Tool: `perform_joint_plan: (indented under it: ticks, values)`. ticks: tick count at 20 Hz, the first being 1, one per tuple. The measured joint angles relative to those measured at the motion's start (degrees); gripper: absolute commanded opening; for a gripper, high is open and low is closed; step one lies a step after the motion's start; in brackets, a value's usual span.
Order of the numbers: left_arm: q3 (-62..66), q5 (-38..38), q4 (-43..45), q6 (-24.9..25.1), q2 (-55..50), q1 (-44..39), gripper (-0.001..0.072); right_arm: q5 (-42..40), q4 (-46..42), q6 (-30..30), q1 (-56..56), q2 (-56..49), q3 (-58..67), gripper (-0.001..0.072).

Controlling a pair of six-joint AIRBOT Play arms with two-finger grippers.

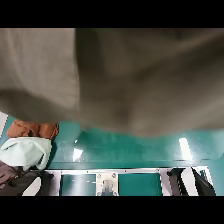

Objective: Fold the shirts.

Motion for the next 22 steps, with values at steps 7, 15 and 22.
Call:
perform_joint_plan:
  ticks: [7,15,22]
  values:
    - [-22.0,-1.1,-0.2,-0.3,-7.3,0.0,0.0024,-2.9,-1.5,-3.9,9.6,-3.1,-28.7,0.0018]
    - [-30.8,9.0,-10.2,8.0,-37.9,0.0,0.0023,-17.1,0.4,-7.2,17.9,-29.5,-43.4,0.0018]
    - [-19.4,15.4,-17.3,11.8,-54.9,0.0,0.0023,-16.5,6.7,-7.1,21.3,-54.7,-24.1,0.0018]
